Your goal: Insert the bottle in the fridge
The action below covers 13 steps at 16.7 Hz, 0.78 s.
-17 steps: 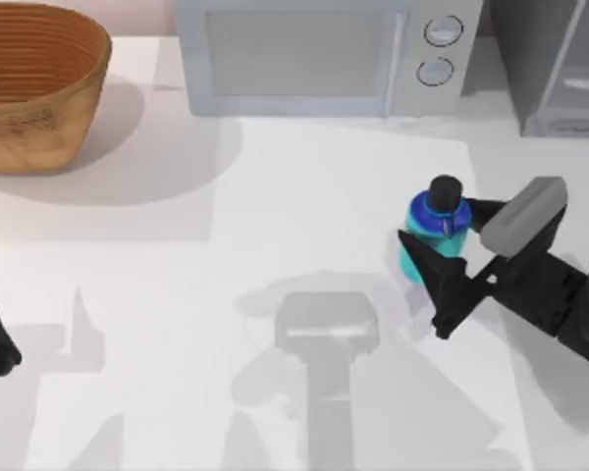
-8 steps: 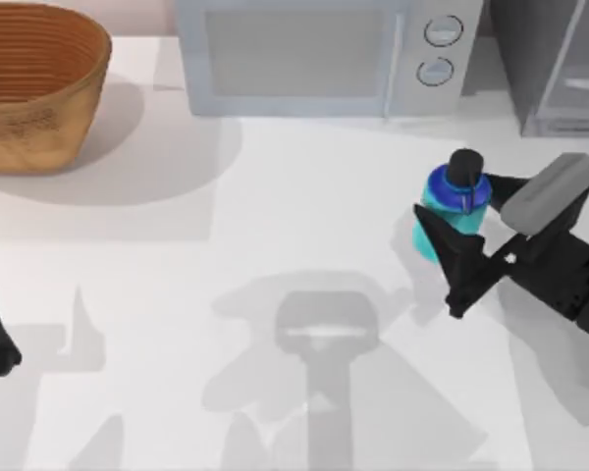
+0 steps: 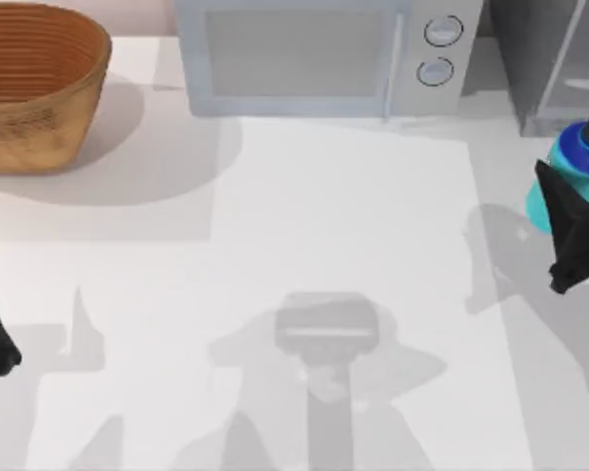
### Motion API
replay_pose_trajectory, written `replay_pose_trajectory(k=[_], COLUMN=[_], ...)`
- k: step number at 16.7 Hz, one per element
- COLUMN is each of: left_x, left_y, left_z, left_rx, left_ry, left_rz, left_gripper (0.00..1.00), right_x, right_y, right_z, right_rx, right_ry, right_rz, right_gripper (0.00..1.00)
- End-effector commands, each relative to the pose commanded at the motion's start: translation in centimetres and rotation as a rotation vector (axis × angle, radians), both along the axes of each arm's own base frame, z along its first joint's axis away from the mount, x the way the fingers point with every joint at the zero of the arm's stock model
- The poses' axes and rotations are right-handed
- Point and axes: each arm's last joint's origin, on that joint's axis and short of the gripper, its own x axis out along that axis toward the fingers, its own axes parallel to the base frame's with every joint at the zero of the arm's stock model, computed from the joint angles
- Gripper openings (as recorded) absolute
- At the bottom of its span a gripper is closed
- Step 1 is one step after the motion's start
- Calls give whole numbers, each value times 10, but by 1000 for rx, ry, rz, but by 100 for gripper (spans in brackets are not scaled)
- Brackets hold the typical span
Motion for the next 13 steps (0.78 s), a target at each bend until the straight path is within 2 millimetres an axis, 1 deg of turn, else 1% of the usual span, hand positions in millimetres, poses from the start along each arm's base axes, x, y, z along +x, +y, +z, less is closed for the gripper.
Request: replay_pose_trajectory(k=[3,7,10,13], left_x=[0,0,0,0], left_y=[0,0,0,0], left_z=[0,0,0,0], left_rx=[0,0,0,0], left_ry=[0,0,0,0], left_rz=[0,0,0,0], left_gripper=[100,100,100,100], right_x=[-32,-69,-88,-97], right_y=[-20,-39,-48,-53], right_z=[9,5,-6,-17], right_rx=[9,21,28,28], right_ry=[-11,-26,-34,-24], right_rz=[-124,-278,-372,-438], right_gripper=[1,1,1,1])
